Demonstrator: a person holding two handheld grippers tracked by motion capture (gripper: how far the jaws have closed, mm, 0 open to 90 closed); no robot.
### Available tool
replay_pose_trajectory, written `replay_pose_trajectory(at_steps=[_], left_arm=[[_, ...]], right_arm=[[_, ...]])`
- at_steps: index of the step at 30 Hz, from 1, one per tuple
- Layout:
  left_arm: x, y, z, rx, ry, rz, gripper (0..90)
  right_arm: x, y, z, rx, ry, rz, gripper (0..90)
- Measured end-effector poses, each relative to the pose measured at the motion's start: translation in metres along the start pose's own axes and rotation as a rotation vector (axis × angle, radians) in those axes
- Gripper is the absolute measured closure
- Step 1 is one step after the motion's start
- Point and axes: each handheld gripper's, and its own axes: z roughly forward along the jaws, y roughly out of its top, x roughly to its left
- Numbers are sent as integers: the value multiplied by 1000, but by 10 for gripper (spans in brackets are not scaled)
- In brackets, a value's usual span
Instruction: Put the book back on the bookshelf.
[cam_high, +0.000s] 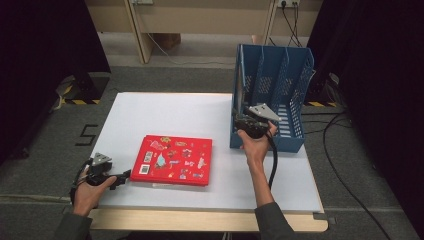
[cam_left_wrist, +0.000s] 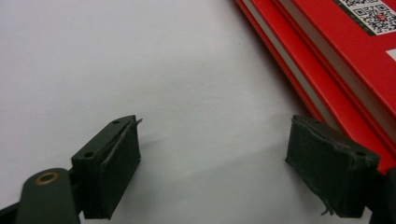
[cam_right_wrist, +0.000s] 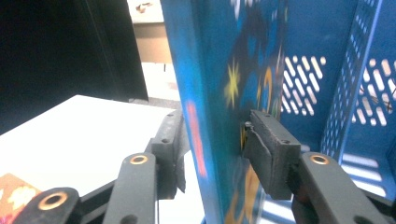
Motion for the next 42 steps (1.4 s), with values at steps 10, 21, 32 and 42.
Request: replay_pose_trajectory(at_steps=[10,21,32,42], left_arm=[[-1,0,0,1,3,4,161],[0,0,0,2,2,8,158],[0,0,0,0,-4,2,161],[4,0,-3,-21,-1,-28,173]], right_arm=[[-2,-7,7,3,8,20,636],[1,1,32,9,-19,9,634],[0,3,36,13,-14,30,596],[6,3,-1,0,16,14,415]])
